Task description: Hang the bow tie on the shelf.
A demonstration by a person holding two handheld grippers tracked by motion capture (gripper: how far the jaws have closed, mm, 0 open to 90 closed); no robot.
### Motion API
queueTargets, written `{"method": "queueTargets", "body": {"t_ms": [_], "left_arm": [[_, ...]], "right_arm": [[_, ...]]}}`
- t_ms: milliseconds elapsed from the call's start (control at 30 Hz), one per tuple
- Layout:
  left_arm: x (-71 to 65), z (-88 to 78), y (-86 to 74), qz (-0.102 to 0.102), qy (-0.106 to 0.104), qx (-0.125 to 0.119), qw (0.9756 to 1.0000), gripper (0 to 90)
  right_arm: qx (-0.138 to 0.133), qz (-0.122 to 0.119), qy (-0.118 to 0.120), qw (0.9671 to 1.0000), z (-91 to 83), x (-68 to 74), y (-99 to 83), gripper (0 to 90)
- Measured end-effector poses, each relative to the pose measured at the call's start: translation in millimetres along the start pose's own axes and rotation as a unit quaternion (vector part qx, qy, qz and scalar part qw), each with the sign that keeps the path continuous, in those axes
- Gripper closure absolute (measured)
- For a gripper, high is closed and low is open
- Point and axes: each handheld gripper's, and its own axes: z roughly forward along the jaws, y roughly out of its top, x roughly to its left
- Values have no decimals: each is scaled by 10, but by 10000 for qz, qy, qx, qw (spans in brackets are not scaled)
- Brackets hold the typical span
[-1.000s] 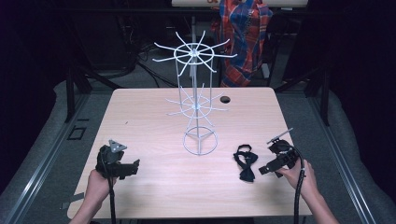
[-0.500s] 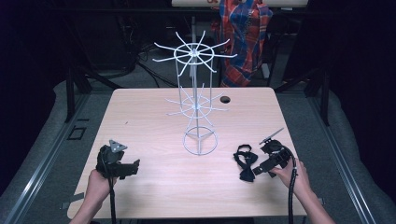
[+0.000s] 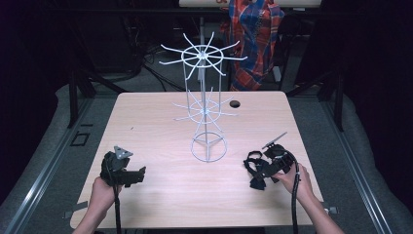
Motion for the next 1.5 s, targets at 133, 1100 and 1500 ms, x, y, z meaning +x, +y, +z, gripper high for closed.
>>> {"method": "queueTargets", "body": {"t_ms": [133,1100,1500], "left_arm": [[0,1,0,1,7,2,10000,155],[9,-5,-5,9,12,-7,10000,156],[9,-8,-5,14,1,-8,10000,156]], "right_arm": [[61,-131,-10,9999,14,3,51,49],[195,-119,-409,9989,156,76,140,437],[458,-441,-724,9953,171,107,139,636]]}}
